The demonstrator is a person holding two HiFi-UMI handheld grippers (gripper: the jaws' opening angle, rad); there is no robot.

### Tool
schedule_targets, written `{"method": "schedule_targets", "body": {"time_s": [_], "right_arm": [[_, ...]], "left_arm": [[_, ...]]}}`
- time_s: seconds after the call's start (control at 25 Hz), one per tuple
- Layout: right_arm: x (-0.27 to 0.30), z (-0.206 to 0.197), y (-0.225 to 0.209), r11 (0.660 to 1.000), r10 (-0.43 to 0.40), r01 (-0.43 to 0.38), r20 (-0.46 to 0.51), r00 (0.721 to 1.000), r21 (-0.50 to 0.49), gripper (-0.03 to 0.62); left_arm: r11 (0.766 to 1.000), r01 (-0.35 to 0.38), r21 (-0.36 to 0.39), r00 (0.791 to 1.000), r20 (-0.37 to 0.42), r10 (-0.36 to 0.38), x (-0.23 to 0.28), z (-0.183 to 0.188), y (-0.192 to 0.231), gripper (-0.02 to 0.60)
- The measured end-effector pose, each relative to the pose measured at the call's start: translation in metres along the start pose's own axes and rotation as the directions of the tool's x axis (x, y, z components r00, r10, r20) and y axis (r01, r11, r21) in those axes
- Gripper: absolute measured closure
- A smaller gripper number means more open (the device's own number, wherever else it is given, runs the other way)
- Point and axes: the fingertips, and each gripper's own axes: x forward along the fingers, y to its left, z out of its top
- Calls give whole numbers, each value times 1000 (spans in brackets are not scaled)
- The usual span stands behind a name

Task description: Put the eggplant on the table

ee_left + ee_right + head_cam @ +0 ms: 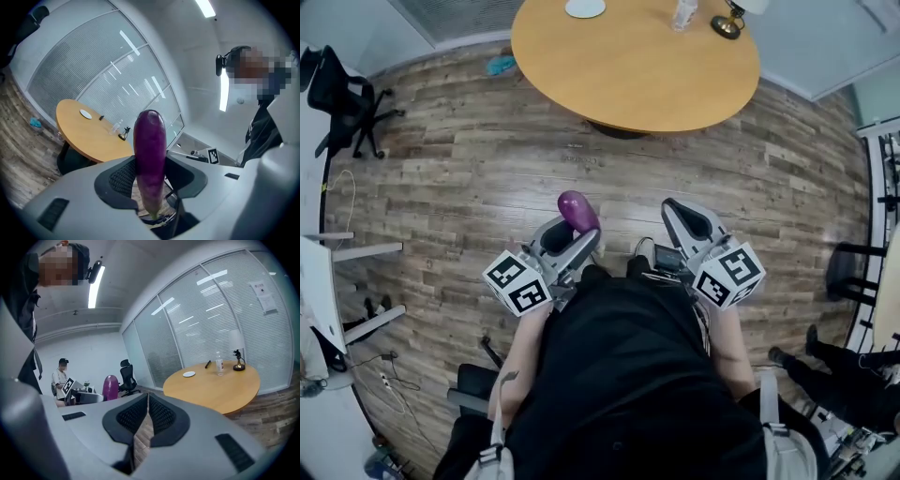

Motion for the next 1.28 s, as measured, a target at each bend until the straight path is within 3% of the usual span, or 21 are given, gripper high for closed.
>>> {"method": "schedule_targets", "body": {"time_s": [0.28, 0.56, 0.96, 1.28], "right_arm": [[47, -5, 47, 1000, 21, -21, -37, 999, -6, 572], [79, -3, 69, 998, 47, -49, -94, 994, -28, 572], [142, -1, 45, 998, 70, -69, -118, 991, 16, 572], [222, 53, -3, 996, 92, -91, -45, 995, 23, 572]], "left_arm": [[994, -104, -12, 993, 45, 105, -87, 3, 44, 377], [980, -195, -45, 970, 142, 199, -137, 24, 75, 377], [959, -276, -57, 947, 155, 282, -136, 44, 118, 379], [959, -276, -63, 945, 163, 283, -90, 114, 175, 379]]}}
